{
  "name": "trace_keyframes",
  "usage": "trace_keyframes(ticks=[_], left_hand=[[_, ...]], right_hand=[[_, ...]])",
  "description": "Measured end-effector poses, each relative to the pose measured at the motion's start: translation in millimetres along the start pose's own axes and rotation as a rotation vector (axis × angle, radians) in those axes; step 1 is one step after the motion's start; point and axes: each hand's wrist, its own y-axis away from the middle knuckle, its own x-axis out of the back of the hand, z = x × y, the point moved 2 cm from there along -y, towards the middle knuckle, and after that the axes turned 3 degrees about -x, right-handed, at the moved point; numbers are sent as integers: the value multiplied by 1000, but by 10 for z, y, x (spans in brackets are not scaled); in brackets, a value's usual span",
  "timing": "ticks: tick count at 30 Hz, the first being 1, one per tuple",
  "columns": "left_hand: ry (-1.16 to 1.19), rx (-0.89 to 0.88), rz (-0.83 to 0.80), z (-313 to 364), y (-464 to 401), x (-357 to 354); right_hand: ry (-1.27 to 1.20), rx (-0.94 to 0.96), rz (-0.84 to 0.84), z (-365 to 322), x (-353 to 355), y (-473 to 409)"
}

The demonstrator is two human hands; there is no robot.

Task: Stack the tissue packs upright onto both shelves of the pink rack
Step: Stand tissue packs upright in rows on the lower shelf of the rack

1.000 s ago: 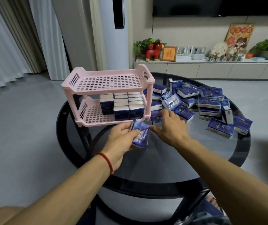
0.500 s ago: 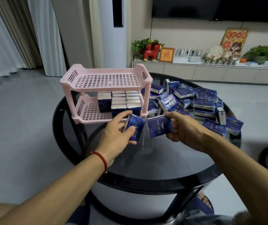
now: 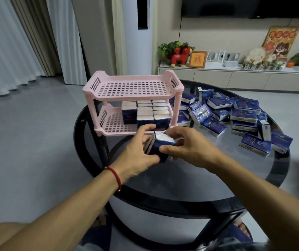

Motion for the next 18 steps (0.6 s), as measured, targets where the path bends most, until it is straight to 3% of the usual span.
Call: trace_keyframes(ticks=[4,9,13,18], left_hand=[[-129,-46,-3,-24,-10,182],[-187,-70,139,-47,-81,503],[-233,-13,368,-78,-166,754],[-274,-1,452,-171,-379,808]], right_hand=[[215,57,121,-129,-55,-76],[92,107,153,-255,-164,-191],[73,25,343,-154,-63,-329],[108,-147,492,85,3,-442]])
